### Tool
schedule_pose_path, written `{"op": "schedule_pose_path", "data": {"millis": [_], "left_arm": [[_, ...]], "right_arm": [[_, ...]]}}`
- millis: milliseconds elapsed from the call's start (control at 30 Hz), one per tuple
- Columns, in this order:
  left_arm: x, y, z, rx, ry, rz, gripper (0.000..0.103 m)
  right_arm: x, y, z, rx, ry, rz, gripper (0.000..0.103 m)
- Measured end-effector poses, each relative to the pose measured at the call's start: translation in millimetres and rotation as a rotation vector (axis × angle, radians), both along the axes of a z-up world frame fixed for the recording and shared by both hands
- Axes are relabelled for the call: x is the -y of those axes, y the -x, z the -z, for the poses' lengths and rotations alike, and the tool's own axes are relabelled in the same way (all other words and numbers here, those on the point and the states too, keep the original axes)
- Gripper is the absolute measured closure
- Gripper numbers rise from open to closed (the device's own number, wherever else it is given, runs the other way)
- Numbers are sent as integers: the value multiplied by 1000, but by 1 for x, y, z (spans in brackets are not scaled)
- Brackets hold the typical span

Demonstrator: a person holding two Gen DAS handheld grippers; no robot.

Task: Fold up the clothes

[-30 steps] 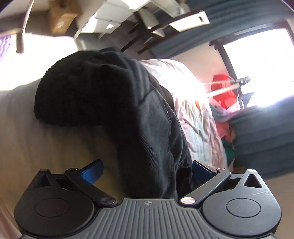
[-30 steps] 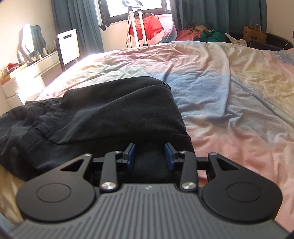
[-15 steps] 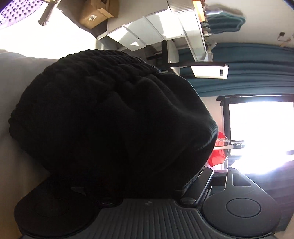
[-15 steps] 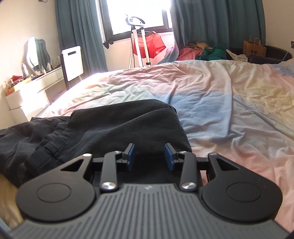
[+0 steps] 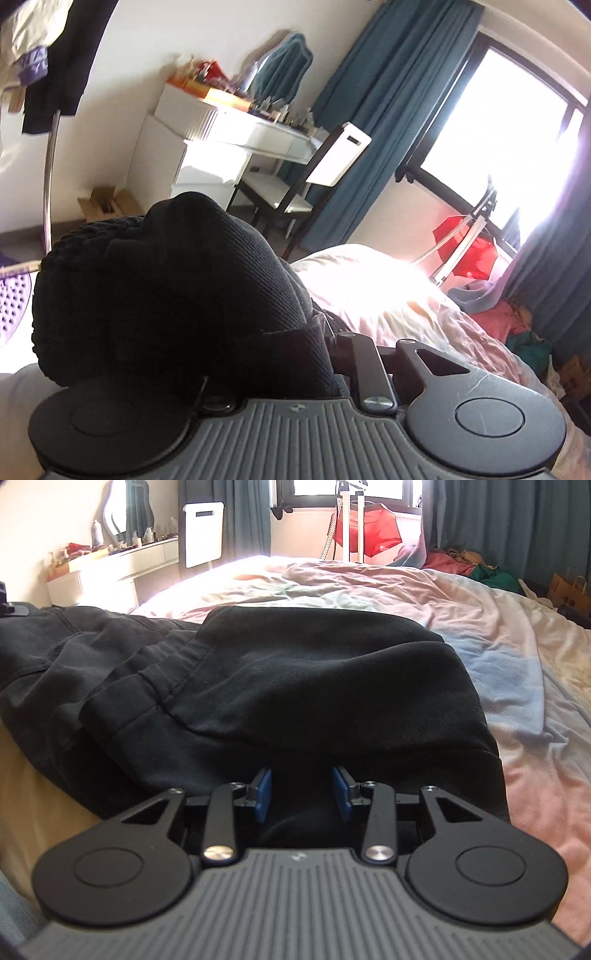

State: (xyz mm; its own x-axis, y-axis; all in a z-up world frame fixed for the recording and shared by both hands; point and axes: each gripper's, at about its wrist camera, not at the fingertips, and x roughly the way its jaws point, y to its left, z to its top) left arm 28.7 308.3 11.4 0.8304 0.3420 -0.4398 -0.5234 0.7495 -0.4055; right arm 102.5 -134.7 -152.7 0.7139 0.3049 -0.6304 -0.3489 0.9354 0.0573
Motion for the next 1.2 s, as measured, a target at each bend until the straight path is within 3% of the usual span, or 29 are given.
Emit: {"op": "schedule_pose_path", "data": {"millis": [167, 367, 500, 567, 767, 833, 1033, 1100, 1167, 1200], "left_arm": [[94, -18, -50, 55, -269, 68, 84], [259, -67, -71, 107, -526, 153, 84], [361, -77, -51, 135, -667, 249, 84], [407, -84, -26, 129, -731, 309, 84], [503, -108, 61, 1, -895, 493, 84], [521, -116, 93, -72, -943, 585, 82], [538, -128, 118, -119, -1003, 697, 68], [538, -131, 116, -123, -1000, 738, 55], [524, -114, 114, -165, -959, 823, 29], [514, -99, 112, -196, -945, 863, 28]], "right_arm": [[29, -4, -16, -39, -155, 56, 65], [90, 0, -47, 52, -257, 258, 65], [138, -3, -55, 69, -340, 399, 63], [160, -4, -55, 65, -388, 464, 63], [211, -6, -47, 55, -528, 603, 63], [218, -4, -45, 58, -560, 610, 63], [228, -4, -42, 89, -637, 626, 63], [231, -5, -39, 88, -687, 619, 63], [233, -5, -37, 78, -738, 602, 63], [233, -6, -35, 79, -755, 594, 63]]}}
